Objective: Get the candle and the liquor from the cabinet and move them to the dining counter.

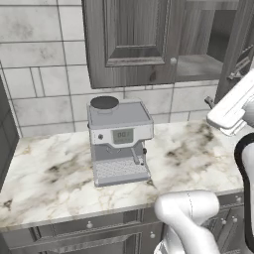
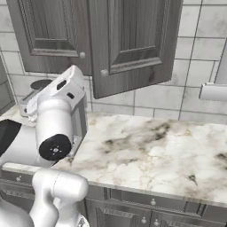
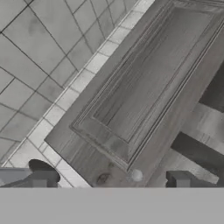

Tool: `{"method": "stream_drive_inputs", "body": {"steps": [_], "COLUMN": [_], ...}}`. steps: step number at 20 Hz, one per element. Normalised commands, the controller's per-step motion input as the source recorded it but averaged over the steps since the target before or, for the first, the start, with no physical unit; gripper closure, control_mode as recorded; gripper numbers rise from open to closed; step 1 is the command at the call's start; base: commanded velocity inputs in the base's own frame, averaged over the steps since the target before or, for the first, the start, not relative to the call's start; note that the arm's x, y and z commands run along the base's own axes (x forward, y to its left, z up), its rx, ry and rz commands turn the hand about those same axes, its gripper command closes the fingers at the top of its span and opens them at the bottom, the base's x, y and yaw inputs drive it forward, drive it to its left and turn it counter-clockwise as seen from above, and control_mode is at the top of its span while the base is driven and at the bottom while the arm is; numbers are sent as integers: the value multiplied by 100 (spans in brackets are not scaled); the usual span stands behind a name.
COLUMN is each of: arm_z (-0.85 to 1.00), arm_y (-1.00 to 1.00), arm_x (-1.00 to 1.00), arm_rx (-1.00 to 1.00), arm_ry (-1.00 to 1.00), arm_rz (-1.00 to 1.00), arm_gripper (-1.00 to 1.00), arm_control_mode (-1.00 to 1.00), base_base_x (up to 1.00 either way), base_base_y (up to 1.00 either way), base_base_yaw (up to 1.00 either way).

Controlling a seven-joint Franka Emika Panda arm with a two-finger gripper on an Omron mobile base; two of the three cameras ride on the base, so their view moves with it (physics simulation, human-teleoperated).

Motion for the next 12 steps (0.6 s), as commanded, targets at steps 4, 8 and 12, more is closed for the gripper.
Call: {"method": "stream_drive_inputs", "body": {"steps": [4,8,12], "arm_z": [-29,-42,-41], "arm_y": [80,42,3], "arm_x": [39,29,33], "arm_rx": [-17,-10,-6], "arm_ry": [10,10,14], "arm_rz": [-37,-53,-64], "arm_gripper": [-100,-100,-100], "arm_control_mode": [-100,-100,-100], "base_base_x": [0,0,0], "base_base_y": [0,0,0], "base_base_yaw": [0,0,0]}}
